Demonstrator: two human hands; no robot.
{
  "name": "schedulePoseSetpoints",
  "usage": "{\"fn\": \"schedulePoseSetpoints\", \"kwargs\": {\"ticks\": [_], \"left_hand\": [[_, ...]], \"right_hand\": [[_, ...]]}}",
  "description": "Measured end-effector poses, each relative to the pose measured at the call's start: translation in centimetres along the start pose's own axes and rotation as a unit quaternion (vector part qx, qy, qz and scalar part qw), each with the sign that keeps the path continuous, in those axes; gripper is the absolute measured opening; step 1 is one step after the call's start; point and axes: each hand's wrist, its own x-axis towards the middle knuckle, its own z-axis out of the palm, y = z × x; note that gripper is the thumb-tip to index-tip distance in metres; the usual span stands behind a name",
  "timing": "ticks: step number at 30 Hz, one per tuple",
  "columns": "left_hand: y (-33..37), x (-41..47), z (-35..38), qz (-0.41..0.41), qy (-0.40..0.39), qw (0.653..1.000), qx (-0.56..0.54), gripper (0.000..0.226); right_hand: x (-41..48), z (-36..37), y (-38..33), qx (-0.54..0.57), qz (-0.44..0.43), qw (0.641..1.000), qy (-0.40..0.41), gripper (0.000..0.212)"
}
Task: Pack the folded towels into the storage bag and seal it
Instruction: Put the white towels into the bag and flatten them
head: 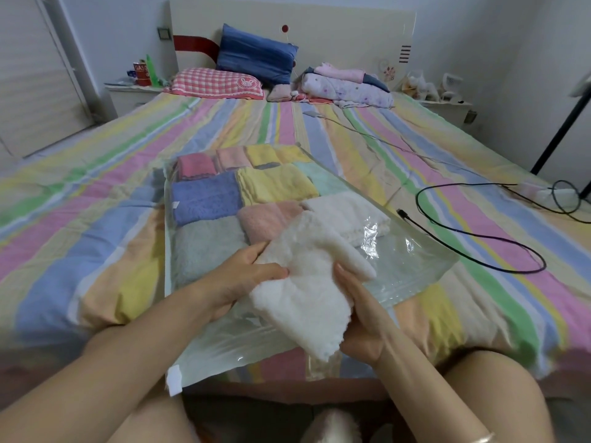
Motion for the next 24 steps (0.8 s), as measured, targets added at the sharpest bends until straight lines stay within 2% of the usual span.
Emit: {"fn": "schedulePoseSetpoints", "kwargs": {"ticks": [1, 2, 3, 4, 5, 6, 7, 8, 10, 12, 13, 15, 16, 17, 18, 20, 21, 22, 24], "left_hand": [[-0.1, 0.1, 0.1, 0.018, 0.003, 1.000, 0.015, 0.036], [-0.2, 0.2, 0.1, 0.040, 0.020, 0.998, 0.051, 0.036], [-0.5, 0.5, 0.1, 0.064, 0.053, 0.990, 0.111, 0.039], [-0.9, 0.8, 0.1, 0.087, 0.104, 0.974, 0.182, 0.044], [-1.4, 0.9, 0.1, 0.109, 0.166, 0.948, 0.248, 0.047], [-1.8, 0.8, 0.2, 0.139, 0.224, 0.915, 0.305, 0.043], [-2.2, 0.5, 0.3, 0.174, 0.258, 0.883, 0.350, 0.035], [-2.6, 0.1, 0.6, 0.208, 0.258, 0.858, 0.393, 0.029], [-3.7, -0.5, 1.2, 0.244, 0.170, 0.827, 0.477, 0.024], [-4.7, -0.9, 1.9, 0.233, 0.065, 0.791, 0.562, 0.040], [-5.1, -0.8, 2.0, 0.218, 0.031, 0.765, 0.605, 0.051], [-5.4, -0.5, 2.1, 0.195, 0.001, 0.715, 0.671, 0.059], [-5.4, -0.3, 2.0, 0.191, -0.003, 0.703, 0.685, 0.057], [-5.3, -0.2, 2.0, 0.191, -0.006, 0.703, 0.685, 0.053], [-5.1, -0.2, 1.9, 0.190, -0.011, 0.711, 0.677, 0.050], [-4.5, -0.2, 1.7, 0.173, -0.027, 0.726, 0.665, 0.047], [-4.2, -0.3, 1.6, 0.166, -0.034, 0.731, 0.661, 0.045], [-3.9, -0.4, 1.6, 0.166, -0.032, 0.736, 0.656, 0.040], [-3.6, -0.6, 1.9, 0.183, 0.003, 0.735, 0.654, 0.028]], "right_hand": [[0.0, -1.0, 0.4, 0.024, 0.015, 0.998, -0.055, 0.060], [0.7, -2.9, 0.7, 0.098, 0.047, 0.970, -0.216, 0.059], [1.3, -5.2, 0.9, 0.145, 0.084, 0.897, -0.409, 0.048], [1.5, -5.3, 0.5, 0.168, 0.123, 0.841, -0.499, 0.030], [2.7, -5.3, 0.3, 0.154, 0.122, 0.848, -0.492, 0.022], [4.2, -5.8, 0.6, 0.158, 0.101, 0.861, -0.472, 0.024], [5.2, -6.0, 0.7, 0.162, 0.093, 0.881, -0.434, 0.026], [5.4, -5.6, 0.5, 0.168, 0.097, 0.900, -0.391, 0.025], [5.9, -5.8, -0.2, 0.193, 0.096, 0.913, -0.347, 0.029], [7.0, -6.0, -0.7, 0.228, 0.056, 0.927, -0.293, 0.032], [7.1, -6.4, -1.3, 0.234, 0.006, 0.936, -0.264, 0.024], [6.3, -6.7, -2.0, 0.185, -0.170, 0.951, -0.181, 0.012], [6.1, -6.8, -1.9, 0.122, -0.291, 0.939, -0.134, 0.015], [5.9, -6.9, -1.8, 0.032, -0.409, 0.908, -0.084, 0.028], [5.9, -6.9, -1.6, -0.074, -0.513, 0.853, -0.057, 0.048], [7.4, -6.5, 0.1, -0.274, -0.656, 0.697, -0.092, 0.083], [7.9, -6.1, 1.0, -0.345, -0.676, 0.641, -0.113, 0.090], [8.2, -5.8, 2.0, -0.392, -0.666, 0.619, -0.138, 0.092], [8.4, -5.6, 3.5, -0.441, -0.628, 0.620, -0.167, 0.093]]}}
